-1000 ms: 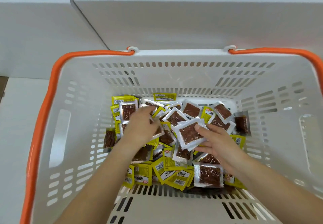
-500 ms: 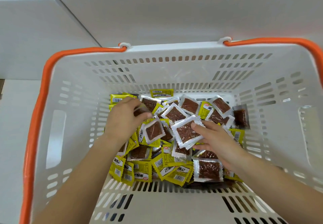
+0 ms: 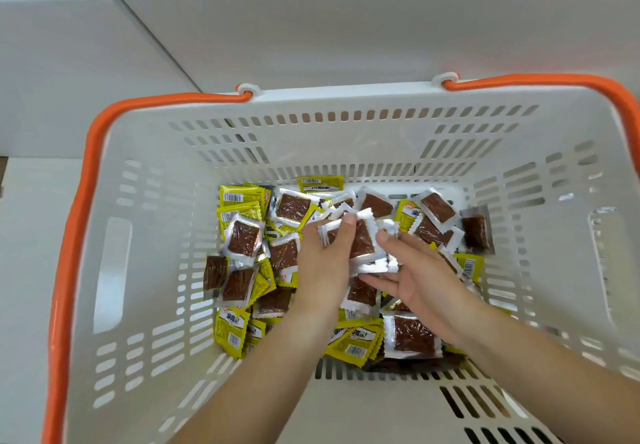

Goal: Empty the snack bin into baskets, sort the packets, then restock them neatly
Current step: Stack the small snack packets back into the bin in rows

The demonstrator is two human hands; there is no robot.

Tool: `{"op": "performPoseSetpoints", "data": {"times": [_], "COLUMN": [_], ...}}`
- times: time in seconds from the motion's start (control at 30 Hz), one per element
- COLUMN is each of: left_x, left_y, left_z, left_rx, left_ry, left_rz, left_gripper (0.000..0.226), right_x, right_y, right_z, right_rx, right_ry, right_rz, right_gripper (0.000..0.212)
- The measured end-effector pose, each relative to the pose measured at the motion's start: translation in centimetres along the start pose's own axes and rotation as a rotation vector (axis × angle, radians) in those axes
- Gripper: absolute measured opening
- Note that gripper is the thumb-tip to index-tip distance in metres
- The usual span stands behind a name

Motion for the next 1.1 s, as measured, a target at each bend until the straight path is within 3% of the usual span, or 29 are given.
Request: {"op": "performPoseSetpoints", "data": {"times": [0.1,0.17,0.27,0.33,0.43,0.5,0.63,0.7,0.8,0.97,1.1], "left_x": [1.0,0.3,-3.3,-5.5,-6.4,-6.5,-6.7,-6.1,-4.4,-1.8,-0.8], "left_y": [0.5,-0.4,-3.6,-5.2,-5.4,-5.5,-5.5,-5.0,-5.2,-6.6,-6.7], "left_z": [0.4,0.0,-0.8,0.1,2.0,1.4,-1.9,-2.8,-2.8,-1.7,-0.6], "left_rx": [0.047,0.044,0.132,0.138,0.206,0.310,0.406,0.445,0.307,0.186,0.081], "left_ry": [-0.068,-0.175,-0.597,-0.850,-1.235,-1.373,-1.242,-0.970,-0.556,-0.714,-0.791], "left_rz": [0.083,0.103,0.022,0.049,0.186,0.143,-0.051,-0.074,-0.044,0.065,0.192], "left_gripper": [0.026,0.031,0.044,0.055,0.064,0.057,0.029,0.018,0.013,0.016,0.034], "right_x": [0.3,-0.6,-2.5,-3.3,-3.2,-2.8,-3.8,-4.6,-5.5,-6.0,-6.0], "right_y": [0.2,0.0,-0.4,-0.5,-0.5,-0.5,-0.6,-0.6,-0.9,-1.1,-1.2], "right_z": [0.0,0.2,-0.3,-0.5,-0.1,0.2,1.1,1.6,1.9,1.8,2.0], "right_rx": [-0.036,-0.041,0.022,0.054,0.049,0.036,-0.033,-0.068,-0.104,-0.109,-0.140], "right_ry": [0.151,0.163,0.144,0.141,0.140,0.176,0.220,0.194,0.106,0.032,0.013], "right_rz": [0.006,-0.081,-0.200,-0.249,-0.252,-0.247,-0.337,-0.404,-0.464,-0.492,-0.494], "right_gripper": [0.019,0.035,0.070,0.071,0.029,0.024,0.035,0.052,0.065,0.079,0.073]}}
Point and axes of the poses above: each hand's wrist, its own y-axis away from the middle knuckle, its own x-axis out of the palm, z = x × y, the point moved 7 cm from there along -y, towards the middle knuckle, and after that the axes turned 3 degrees about x, right-handed, at the moved point
